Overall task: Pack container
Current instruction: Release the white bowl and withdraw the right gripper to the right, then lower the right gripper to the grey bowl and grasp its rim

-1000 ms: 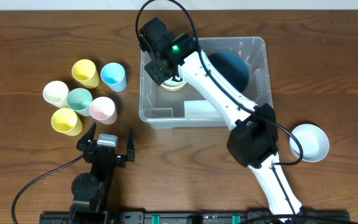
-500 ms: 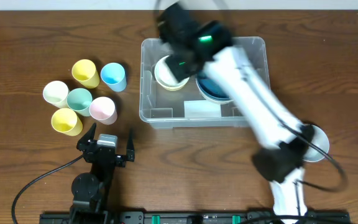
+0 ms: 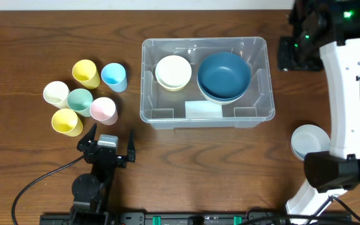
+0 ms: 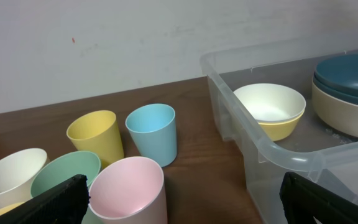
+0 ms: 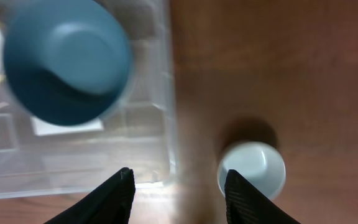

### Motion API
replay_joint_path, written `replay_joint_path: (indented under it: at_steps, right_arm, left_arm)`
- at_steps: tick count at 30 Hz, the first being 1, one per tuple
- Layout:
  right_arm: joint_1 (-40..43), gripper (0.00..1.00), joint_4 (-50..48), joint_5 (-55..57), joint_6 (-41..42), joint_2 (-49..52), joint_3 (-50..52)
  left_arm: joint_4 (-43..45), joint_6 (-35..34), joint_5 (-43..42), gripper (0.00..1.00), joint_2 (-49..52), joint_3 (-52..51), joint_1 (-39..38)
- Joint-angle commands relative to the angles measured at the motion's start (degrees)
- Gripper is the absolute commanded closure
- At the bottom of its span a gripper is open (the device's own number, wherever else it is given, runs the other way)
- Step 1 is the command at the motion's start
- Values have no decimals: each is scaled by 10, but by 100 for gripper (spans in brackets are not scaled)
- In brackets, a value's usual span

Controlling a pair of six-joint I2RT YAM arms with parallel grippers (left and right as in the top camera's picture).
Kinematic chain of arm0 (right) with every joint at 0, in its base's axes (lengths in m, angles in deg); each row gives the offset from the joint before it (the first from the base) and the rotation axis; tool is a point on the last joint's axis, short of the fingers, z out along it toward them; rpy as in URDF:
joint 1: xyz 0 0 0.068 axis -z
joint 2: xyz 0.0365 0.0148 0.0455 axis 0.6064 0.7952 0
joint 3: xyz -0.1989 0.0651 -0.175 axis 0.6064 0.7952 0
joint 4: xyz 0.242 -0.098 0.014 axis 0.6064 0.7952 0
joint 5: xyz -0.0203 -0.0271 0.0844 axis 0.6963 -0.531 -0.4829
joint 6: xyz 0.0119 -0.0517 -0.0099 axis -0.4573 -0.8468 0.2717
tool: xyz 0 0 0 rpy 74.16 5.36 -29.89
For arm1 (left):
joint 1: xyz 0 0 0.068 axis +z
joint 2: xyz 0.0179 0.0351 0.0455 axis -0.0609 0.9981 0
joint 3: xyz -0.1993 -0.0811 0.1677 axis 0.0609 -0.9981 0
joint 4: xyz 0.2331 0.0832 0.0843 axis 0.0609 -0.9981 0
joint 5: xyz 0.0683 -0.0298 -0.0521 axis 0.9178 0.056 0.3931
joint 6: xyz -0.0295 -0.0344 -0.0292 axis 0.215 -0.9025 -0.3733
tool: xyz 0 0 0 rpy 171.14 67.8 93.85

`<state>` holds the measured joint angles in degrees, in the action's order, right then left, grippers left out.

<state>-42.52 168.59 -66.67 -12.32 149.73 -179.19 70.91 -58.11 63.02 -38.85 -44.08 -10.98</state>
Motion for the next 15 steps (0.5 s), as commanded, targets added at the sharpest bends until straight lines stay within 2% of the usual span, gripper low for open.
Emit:
replay_joint_path:
  at_steps: [1,10,15]
  right_arm:
    - [42,51,3,20,12,-41,81]
    - [177,51,-126,-17,79,-163,304]
    - [213,50,-236,-61,120,-199,430]
  left_arm:
    - [-22,3,0,2,-3,-9,3]
    - [-22,3,0,2,-3,-9,3]
    - [-22,3,0,2,-3,-9,3]
